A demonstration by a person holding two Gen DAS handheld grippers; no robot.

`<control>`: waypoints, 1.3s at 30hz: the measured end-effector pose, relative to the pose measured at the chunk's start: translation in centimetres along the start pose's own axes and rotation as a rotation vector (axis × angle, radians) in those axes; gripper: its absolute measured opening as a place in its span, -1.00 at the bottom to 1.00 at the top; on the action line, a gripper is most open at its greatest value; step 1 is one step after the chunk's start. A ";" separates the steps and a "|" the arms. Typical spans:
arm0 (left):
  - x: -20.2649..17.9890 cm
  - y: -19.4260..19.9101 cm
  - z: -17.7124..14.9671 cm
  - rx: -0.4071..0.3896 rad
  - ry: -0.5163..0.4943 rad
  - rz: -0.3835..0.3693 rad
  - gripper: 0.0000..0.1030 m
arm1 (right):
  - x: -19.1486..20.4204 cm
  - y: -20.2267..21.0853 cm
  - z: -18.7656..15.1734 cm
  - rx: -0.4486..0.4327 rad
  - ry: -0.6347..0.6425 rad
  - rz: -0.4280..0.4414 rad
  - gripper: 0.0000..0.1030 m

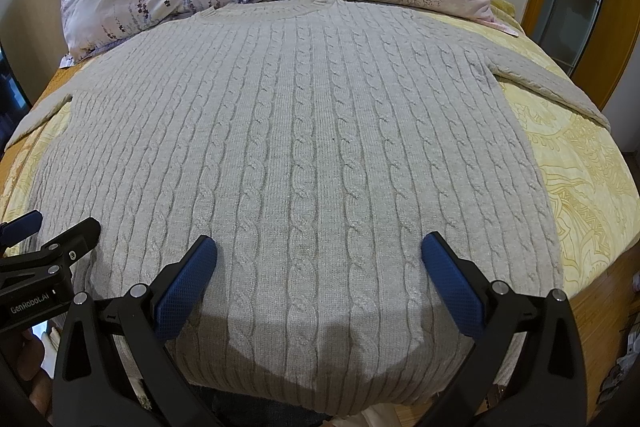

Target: Fold small clothes

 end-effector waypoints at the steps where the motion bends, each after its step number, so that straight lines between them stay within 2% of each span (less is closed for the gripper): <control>1: 0.0 0.0 0.0 0.000 0.000 0.000 0.97 | 0.0 0.0 0.0 0.000 0.000 0.000 0.97; 24: 0.1 -0.1 -0.1 -0.002 -0.008 0.001 0.97 | -0.1 -0.2 0.1 0.002 0.027 0.011 0.97; 27: 0.0 0.0 0.0 -0.007 -0.015 0.007 0.97 | -0.1 -0.1 0.1 -0.021 0.077 0.031 0.97; 31: -0.1 0.0 0.2 -0.011 -0.029 0.010 0.97 | -0.6 -0.2 0.7 -0.007 0.105 0.074 0.97; 35: -0.6 -0.1 1.1 -0.033 -0.072 0.021 0.97 | -2.0 0.0 2.3 0.002 0.059 0.194 0.97; 39: -1.6 0.0 2.3 -0.054 -0.128 0.001 0.97 | -4.7 0.0 4.7 0.009 -0.018 0.227 0.94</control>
Point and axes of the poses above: each gripper's, at about its wrist camera, not at the fingertips, and y roughly against the way its jaws point, x to its left, z to its top, the point moved 7 cm from there along -y, roughly the way its jaws point, and after that the axes turned 12 degrees about x, right-handed, at the moved point
